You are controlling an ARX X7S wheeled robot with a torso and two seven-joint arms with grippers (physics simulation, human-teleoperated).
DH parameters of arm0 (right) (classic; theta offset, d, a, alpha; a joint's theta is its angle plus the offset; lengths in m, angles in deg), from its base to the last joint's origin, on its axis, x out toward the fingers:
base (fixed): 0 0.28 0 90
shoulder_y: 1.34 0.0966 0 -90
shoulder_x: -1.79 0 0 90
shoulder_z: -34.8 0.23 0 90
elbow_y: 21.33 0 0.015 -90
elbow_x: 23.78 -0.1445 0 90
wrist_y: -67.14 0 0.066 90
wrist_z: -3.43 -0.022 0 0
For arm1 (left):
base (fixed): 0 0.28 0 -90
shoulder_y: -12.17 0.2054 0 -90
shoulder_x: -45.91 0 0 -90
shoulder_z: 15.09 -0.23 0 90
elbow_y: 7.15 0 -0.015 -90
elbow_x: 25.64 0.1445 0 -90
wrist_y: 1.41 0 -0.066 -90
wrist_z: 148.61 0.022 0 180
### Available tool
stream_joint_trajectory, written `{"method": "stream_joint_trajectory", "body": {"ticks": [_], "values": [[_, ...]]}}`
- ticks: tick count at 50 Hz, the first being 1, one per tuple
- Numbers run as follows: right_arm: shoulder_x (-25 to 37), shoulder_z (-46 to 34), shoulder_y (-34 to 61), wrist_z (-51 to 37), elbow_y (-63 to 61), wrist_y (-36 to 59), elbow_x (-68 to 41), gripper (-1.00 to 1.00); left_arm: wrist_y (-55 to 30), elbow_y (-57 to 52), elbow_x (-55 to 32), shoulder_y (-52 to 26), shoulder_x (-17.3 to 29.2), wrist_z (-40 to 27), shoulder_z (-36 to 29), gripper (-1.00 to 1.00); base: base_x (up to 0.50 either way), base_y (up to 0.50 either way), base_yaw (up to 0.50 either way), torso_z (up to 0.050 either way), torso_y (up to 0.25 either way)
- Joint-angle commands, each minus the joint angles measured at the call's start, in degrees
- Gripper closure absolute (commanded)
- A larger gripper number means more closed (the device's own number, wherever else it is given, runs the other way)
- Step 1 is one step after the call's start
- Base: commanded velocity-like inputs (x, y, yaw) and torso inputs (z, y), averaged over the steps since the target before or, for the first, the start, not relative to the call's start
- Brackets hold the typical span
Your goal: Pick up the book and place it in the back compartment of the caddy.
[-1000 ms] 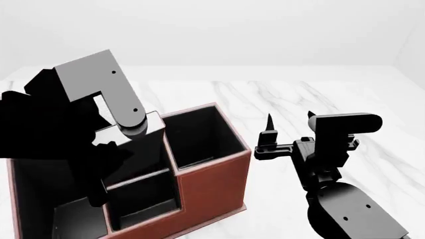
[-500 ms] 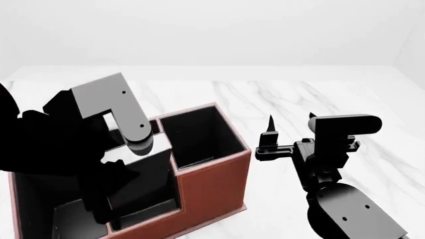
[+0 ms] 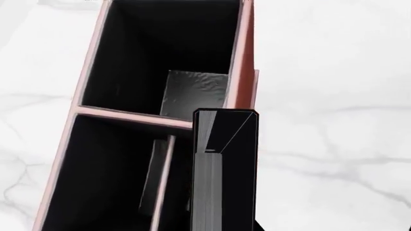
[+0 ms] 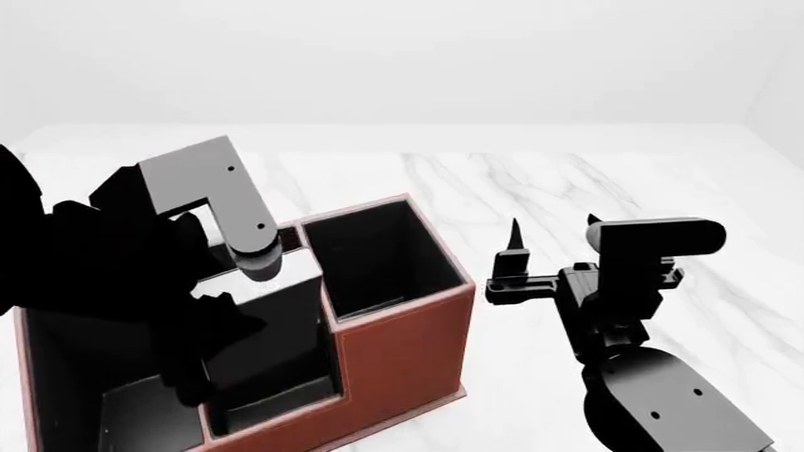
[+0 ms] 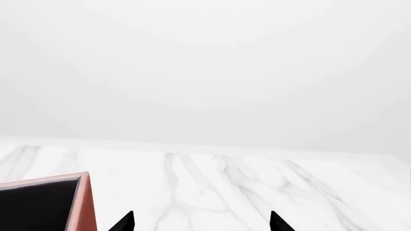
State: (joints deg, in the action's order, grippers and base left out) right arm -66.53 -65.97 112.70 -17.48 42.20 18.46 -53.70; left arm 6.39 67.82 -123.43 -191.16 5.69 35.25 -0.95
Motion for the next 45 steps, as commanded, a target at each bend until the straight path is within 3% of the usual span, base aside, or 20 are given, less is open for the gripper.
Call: {"method": "stream_joint_trajectory", "body": {"ticks": [1,19,30,45], "values": [[0.18,0.17,-0.23,-0.05,0.07,-0.34,-0.27,-1.0,2.89,-0.22,7.14,1.65,1.2,6.59,0.38,1.0,0.0,0.0,0.0,0.0,0.0],[0.43,0.3,-0.32,-0.22,0.0,-0.59,-0.65,-1.0,4.38,-2.06,14.87,2.01,2.49,14.92,-1.82,1.0,0.0,0.0,0.0,0.001,0.001],[0.54,0.47,-0.56,-0.3,-0.04,-0.91,-0.92,-1.0,7.92,-5.53,24.96,1.79,3.16,20.1,-5.08,1.0,0.0,0.0,0.0,0.0,0.001],[0.83,0.74,-0.78,-0.55,-0.34,-0.94,-1.38,-1.0,14.15,-6.11,26.03,5.02,6.18,22.87,-4.48,1.0,0.0,0.0,0.0,0.0,0.001]]}}
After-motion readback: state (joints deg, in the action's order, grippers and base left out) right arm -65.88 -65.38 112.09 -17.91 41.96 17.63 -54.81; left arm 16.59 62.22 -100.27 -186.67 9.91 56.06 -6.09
